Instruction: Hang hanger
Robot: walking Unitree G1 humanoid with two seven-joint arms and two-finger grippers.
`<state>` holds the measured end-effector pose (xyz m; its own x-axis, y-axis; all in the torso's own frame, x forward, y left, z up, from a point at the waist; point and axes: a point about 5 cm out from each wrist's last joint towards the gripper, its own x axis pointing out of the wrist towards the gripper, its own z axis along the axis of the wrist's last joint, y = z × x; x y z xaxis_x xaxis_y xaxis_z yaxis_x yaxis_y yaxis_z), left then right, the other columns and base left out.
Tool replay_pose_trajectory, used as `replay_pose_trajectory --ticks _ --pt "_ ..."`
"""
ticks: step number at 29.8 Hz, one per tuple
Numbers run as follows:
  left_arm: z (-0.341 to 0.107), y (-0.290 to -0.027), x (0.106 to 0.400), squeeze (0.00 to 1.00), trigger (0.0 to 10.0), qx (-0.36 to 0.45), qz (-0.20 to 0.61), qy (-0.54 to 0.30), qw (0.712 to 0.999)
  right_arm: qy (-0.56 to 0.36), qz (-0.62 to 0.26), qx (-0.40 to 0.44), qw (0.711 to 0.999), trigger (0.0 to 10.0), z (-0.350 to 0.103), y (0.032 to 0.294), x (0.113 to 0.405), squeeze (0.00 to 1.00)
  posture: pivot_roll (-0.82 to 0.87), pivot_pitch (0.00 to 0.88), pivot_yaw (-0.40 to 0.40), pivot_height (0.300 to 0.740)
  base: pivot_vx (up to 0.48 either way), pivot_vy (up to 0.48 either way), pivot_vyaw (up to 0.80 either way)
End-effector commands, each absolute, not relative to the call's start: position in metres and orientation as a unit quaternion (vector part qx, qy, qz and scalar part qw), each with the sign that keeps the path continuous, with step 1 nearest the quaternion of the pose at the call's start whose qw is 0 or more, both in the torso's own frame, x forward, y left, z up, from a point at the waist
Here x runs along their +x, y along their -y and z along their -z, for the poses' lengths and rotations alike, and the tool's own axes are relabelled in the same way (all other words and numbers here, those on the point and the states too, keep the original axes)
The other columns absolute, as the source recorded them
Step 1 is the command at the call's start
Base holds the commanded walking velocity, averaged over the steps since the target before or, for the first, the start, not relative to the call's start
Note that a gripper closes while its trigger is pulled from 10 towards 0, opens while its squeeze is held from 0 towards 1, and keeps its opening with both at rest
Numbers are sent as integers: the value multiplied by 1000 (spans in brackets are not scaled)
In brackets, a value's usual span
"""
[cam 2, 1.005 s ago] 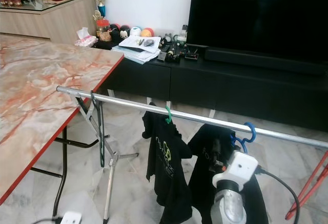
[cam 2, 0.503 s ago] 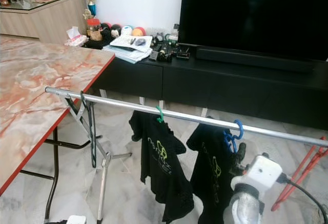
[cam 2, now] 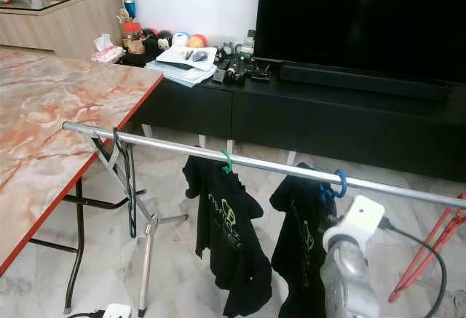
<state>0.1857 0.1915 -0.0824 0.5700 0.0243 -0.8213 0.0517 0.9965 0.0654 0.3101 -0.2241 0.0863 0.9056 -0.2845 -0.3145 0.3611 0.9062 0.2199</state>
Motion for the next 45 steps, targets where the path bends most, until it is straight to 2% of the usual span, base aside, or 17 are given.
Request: replay_pose_trajectory --ticks 1,8,19,24,33,34,35,36,41,45 --pt "83 -193 185 0 10000 47 12 -472 880 -158 154 155 963 10000 -84 221 313 0 11 47 0 740 0 0 0" --pt "80 -200 188 0 10000 50 13 -470 881 -177 129 198 955 10000 -94 214 325 0 10 51 5 740 0 0 0" --pt "79 -203 190 0 10000 52 13 -471 881 -181 132 185 957 10000 -106 222 337 0 12 53 4 740 0 0 0" --pt "81 -183 193 0 10000 47 24 -469 882 -201 133 180 954 10000 -102 225 339 0 17 54 4 740 0 0 0" --pt "85 -165 187 0 10000 47 31 -475 878 -213 141 188 948 10000 -97 227 341 0 23 55 7 740 0 0 0" --pt "86 -164 186 0 10000 47 31 -476 878 -214 141 188 948 5451 -97 227 341 0 23 55 8 740 0 0 0" --pt "86 -164 186 0 10000 47 31 -476 878 -215 140 188 948 5451 -97 226 341 0 23 55 8 740 0 0 0" --pt "87 -162 184 0 10000 47 31 -477 877 -214 139 189 948 0 -96 226 341 0 23 55 10 740 0 0 0" --pt "89 -162 178 0 10000 49 31 -479 876 -212 142 194 947 0 -94 226 341 0 23 55 12 740 0 0 0" --pt "89 -173 176 0 10000 51 28 -477 877 -219 139 192 947 0 -91 225 340 0 25 56 11 740 0 0 0"
